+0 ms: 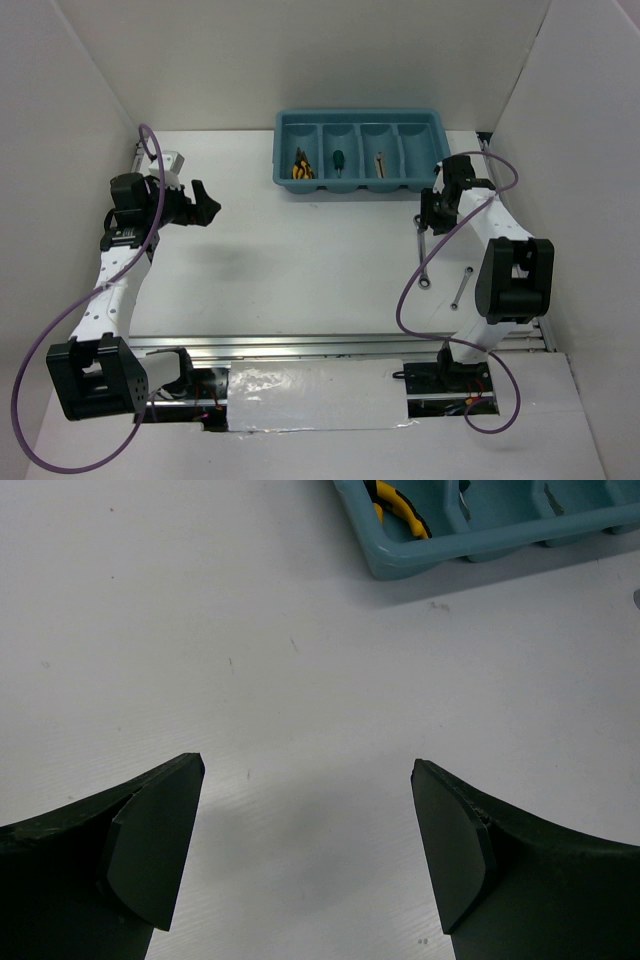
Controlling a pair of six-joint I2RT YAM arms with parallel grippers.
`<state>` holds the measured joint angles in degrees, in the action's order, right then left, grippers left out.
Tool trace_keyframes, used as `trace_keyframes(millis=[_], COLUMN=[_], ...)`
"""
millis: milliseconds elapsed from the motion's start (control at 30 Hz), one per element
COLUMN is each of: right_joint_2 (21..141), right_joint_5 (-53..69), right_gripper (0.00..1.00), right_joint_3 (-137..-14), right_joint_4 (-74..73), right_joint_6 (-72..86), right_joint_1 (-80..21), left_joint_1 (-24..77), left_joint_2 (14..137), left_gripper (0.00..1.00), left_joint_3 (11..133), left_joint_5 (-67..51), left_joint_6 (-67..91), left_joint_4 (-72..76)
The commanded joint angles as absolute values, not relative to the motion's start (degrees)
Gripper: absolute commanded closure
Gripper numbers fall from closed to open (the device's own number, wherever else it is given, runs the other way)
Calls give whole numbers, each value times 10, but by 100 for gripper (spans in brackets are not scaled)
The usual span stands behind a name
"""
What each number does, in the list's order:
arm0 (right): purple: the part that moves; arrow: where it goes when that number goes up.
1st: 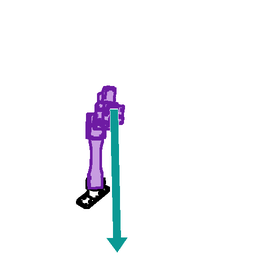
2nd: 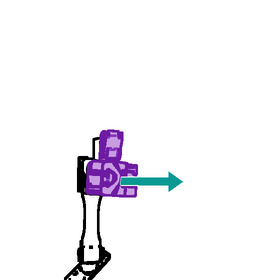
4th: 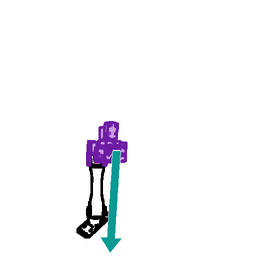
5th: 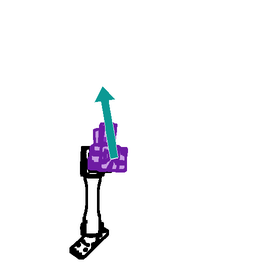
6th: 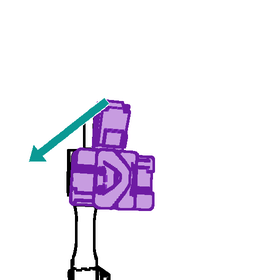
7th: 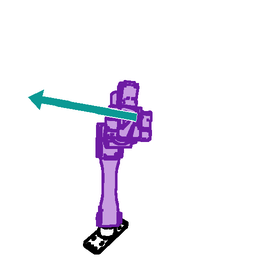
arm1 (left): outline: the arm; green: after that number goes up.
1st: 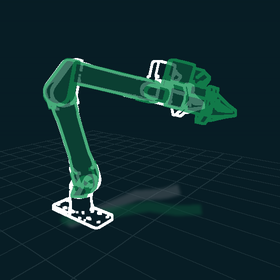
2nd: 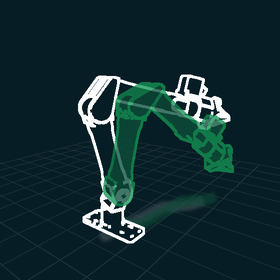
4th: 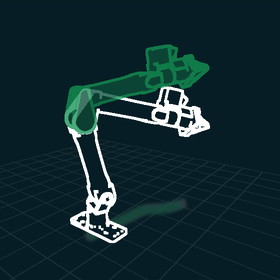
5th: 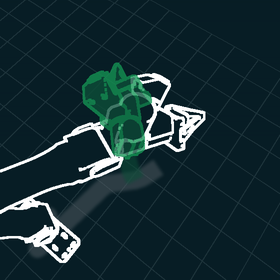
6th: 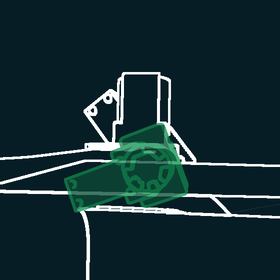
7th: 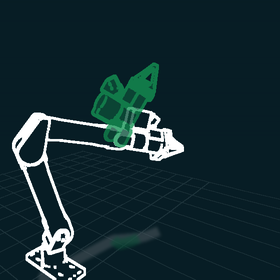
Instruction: Sort the tools into containers
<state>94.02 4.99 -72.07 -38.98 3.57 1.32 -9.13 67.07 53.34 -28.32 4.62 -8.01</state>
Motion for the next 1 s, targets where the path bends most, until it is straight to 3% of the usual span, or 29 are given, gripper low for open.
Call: trace_keyframes(millis=[0,967], right_joint_2=[941,1063], right_joint_5=[44,23], right_gripper=[48,52], right_joint_3=[-715,-682], right_joint_4=[-401,-417], right_joint_6=[43,32], right_joint_1=[30,-12], left_joint_1=[-85,-84], left_joint_2=[661,663], left_gripper=[1,1], left_joint_3=[533,545], left_joint_5=[-283,-261], left_joint_6=[45,50], left_joint_4=[-48,-87])
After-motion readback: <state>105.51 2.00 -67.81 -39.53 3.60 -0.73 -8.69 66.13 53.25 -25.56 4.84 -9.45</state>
